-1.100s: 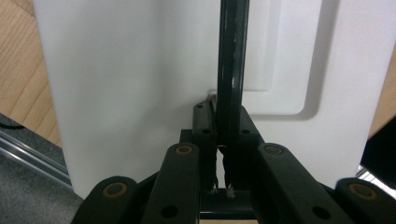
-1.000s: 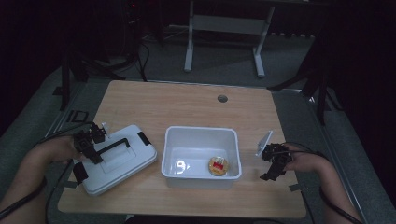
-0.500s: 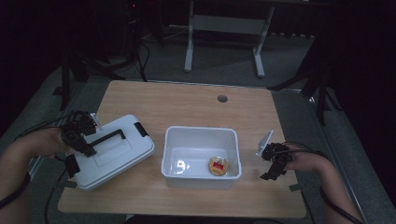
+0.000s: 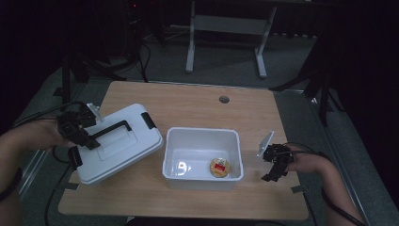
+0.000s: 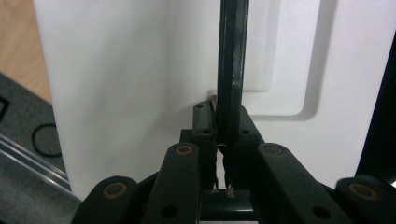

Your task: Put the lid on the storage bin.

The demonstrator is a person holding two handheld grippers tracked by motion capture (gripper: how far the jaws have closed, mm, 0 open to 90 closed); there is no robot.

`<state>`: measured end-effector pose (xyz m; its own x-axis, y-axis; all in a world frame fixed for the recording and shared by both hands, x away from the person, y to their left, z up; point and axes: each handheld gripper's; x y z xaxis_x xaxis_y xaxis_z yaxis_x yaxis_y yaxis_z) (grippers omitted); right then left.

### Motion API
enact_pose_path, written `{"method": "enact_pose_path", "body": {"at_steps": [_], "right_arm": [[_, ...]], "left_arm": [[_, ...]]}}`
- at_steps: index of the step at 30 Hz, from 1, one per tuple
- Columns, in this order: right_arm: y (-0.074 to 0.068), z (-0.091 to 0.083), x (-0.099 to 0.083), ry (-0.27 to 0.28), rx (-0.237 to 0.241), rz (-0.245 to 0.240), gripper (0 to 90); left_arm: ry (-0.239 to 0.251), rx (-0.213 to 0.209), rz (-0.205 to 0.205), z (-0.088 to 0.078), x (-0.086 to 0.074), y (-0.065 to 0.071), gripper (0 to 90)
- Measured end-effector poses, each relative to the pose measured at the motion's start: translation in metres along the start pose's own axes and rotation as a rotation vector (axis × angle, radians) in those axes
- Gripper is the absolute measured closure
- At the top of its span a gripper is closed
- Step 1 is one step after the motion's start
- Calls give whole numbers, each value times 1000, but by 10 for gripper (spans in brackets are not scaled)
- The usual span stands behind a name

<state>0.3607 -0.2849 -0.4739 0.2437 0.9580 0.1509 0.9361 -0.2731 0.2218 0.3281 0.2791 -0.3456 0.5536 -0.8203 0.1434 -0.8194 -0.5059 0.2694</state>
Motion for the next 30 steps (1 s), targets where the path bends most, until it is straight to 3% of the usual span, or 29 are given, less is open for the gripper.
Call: {"method": "enact_pose_path", "body": {"at_steps": [5, 7, 8, 13, 30], "right_arm": [[-1, 0, 0, 2, 2, -1, 155], [-1, 1, 0, 2, 2, -1, 155], [-1, 1, 0, 1, 3, -4, 155], [-2, 1, -1, 8, 4, -4, 155], [-5, 1, -1, 21, 9, -10, 155]], "left_arm": [[-12, -7, 57, 1, 19, 9, 834], [-12, -7, 57, 1, 19, 9, 834], [-20, -12, 94, 3, 34, 15, 834], [-30, -16, 150, 5, 54, 25, 834], [-93, -38, 270, 16, 117, 46, 833]]}}
Point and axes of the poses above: each handheld gripper's, and its own axes: z roughly forward along the jaws, x roughly out of its top, y roughly to its right, and after that the axes turned 15 degrees about -x, right-handed
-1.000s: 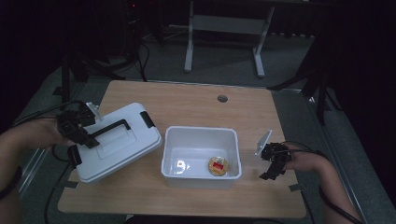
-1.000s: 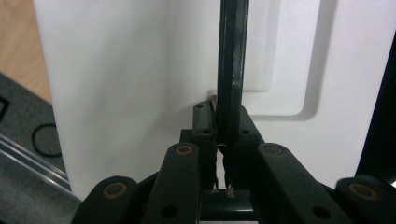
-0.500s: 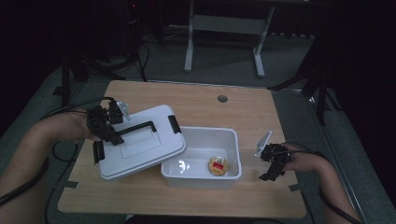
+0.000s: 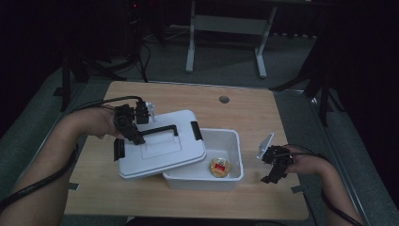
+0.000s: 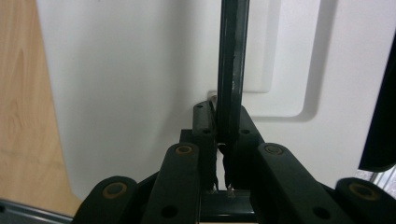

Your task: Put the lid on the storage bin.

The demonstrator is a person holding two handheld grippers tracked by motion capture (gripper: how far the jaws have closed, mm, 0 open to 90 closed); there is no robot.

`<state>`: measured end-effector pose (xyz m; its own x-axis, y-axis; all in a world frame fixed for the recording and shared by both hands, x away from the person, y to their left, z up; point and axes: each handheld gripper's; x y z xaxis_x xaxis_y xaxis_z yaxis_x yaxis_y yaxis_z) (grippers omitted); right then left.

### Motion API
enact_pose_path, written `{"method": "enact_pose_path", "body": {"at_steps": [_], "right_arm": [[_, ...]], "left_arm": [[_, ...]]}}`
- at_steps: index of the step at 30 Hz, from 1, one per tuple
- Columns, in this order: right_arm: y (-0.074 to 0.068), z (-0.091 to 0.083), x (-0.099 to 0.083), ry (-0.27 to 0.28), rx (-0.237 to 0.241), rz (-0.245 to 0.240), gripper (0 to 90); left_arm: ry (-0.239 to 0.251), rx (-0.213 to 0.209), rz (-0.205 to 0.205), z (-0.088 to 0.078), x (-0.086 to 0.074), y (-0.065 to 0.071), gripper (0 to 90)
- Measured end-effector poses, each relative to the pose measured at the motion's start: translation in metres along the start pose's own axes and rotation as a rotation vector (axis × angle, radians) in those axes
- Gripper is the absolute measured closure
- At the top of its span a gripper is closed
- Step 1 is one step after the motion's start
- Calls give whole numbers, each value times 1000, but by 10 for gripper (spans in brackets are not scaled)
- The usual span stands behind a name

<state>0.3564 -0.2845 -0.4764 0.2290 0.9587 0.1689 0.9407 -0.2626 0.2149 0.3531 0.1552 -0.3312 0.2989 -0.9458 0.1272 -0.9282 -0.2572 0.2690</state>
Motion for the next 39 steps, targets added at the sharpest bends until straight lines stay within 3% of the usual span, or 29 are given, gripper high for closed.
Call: {"method": "enact_pose_path", "body": {"at_steps": [9, 10, 16, 23, 39], "right_arm": [[-1, 0, -2, 5, 0, 0, 155], [-2, 0, -2, 3, 1, 1, 155], [-1, -1, -4, 3, 1, 0, 155], [-2, -2, -5, 6, -4, -1, 155], [-2, 1, -4, 12, 4, -7, 155]], "left_arm": [[-20, -7, 68, 5, 34, 1, 833], [-29, -9, 93, 8, 42, 1, 834], [-41, -16, 146, 13, 68, 5, 834], [-49, -32, 200, 23, 91, 7, 833], [-97, -58, 229, 50, 119, 1, 833]]}}
Point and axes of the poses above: each handheld gripper's, and its own axes: z roughly forward along the jaws, x roughly out of its top, y roughly to its right, and after that the axes turned 15 degrees about -x, right-handed
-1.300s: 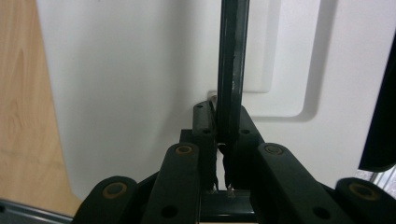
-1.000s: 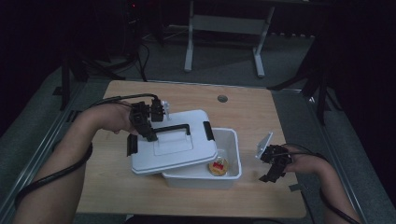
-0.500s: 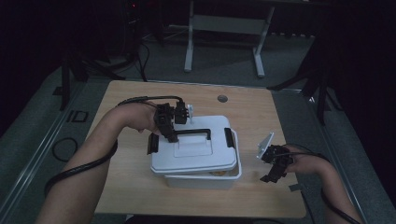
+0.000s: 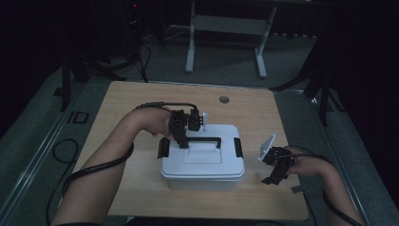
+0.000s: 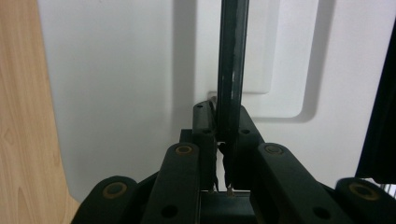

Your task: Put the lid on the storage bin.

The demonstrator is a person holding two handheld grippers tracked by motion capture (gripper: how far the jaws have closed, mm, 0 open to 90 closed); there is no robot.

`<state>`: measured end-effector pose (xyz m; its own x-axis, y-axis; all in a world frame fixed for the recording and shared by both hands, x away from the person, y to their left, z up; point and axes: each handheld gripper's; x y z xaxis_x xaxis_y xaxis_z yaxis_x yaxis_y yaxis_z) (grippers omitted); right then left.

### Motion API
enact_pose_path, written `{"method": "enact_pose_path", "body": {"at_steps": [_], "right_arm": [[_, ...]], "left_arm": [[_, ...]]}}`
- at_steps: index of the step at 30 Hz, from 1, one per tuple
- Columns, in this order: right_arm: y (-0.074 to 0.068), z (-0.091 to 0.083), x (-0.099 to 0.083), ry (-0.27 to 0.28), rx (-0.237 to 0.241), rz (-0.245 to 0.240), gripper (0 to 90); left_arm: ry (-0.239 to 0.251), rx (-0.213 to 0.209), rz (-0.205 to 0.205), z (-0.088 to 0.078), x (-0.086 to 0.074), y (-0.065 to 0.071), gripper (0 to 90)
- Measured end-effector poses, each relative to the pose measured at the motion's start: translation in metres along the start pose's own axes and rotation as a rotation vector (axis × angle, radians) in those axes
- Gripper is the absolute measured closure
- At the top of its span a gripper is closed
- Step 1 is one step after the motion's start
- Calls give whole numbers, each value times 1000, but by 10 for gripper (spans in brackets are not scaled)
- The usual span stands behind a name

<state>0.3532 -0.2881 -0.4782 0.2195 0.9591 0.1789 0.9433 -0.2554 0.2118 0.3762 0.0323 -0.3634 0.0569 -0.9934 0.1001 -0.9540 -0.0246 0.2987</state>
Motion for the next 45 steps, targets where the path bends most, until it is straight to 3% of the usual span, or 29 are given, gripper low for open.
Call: {"method": "enact_pose_path", "body": {"at_steps": [17, 19, 20, 22, 26, 28, 31, 35, 41, 45], "right_arm": [[-2, 4, 3, 11, 9, -4, 155], [-2, 4, 4, 14, 9, -2, 156], [-2, 4, 4, 16, 10, -1, 155], [-2, 4, 4, 14, 9, -1, 155], [-1, 3, 3, 15, 5, 2, 156], [-1, 3, 3, 16, 4, 3, 155], [-1, 3, 4, 19, 4, 3, 155], [-1, 3, 5, 18, 2, 5, 155], [0, 3, 7, 24, -1, 7, 155], [0, 4, 7, 35, 2, 9, 155]], "left_arm": [[-8, -12, -20, 7, 4, -4, 822], [-3, 20, -34, 5, 4, -4, 620], [16, 14, -54, 3, 2, -4, 564], [40, 67, -73, 0, 0, -5, 337], [85, 98, -109, -6, -8, -6, 125], [90, 110, -114, -7, -13, -5, 103], [134, 118, -120, -8, -23, -4, 18], [162, 134, -139, -6, -39, -4, 17], [244, 90, -181, -3, -63, -4, 18], [243, 122, -188, -1, -76, -3, 18]]}}
Point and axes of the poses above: each handheld gripper's, and its own axes: z roughly forward along the jaws, x roughly out of its top, y roughly to its right, and after that the axes turned 15 degrees about -x, right-handed
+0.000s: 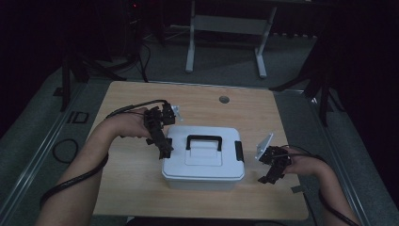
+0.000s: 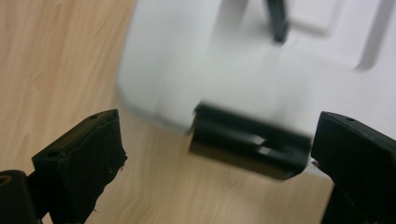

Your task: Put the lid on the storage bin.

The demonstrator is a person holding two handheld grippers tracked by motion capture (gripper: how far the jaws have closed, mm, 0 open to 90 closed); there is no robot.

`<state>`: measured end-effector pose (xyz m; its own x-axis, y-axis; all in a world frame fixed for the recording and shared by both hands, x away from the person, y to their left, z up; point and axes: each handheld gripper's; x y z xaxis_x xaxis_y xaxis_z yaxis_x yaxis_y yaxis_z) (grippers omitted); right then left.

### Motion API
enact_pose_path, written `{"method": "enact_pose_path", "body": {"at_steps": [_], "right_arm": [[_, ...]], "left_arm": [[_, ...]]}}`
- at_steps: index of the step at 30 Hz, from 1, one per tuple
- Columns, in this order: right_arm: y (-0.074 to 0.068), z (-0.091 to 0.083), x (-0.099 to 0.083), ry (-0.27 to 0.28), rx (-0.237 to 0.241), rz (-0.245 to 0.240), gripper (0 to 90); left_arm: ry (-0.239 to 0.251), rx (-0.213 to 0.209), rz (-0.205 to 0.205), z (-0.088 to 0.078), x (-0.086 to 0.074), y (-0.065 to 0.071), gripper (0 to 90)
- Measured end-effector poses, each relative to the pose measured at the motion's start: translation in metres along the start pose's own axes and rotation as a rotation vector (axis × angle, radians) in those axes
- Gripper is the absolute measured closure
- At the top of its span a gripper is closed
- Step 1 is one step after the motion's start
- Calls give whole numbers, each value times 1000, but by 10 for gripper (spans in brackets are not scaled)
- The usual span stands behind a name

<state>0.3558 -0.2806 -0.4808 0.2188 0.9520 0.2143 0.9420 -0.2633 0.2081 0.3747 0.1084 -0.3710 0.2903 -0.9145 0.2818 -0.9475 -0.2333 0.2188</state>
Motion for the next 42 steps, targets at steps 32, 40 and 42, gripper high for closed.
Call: {"method": "enact_pose_path", "body": {"at_steps": [32, 40, 42], "right_arm": [[1, 2, -8, 1, -15, 27, 155], [1, 2, -15, 2, -31, 51, 146], [1, 2, -17, 8, -30, 60, 145]], "left_arm": [[40, -26, -148, 18, -94, -12, 18], [40, -33, -176, 29, -116, -13, 18], [46, -39, -187, 32, -121, -13, 18]]}}
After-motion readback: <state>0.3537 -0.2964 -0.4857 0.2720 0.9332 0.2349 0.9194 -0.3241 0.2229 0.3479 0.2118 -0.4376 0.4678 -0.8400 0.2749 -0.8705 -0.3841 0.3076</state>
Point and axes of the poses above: each handheld gripper's, and its own axes: z roughly forward along the jaws, x roughly out of its top, y roughly to its right, and after that the axes turned 15 degrees about -x, right-handed
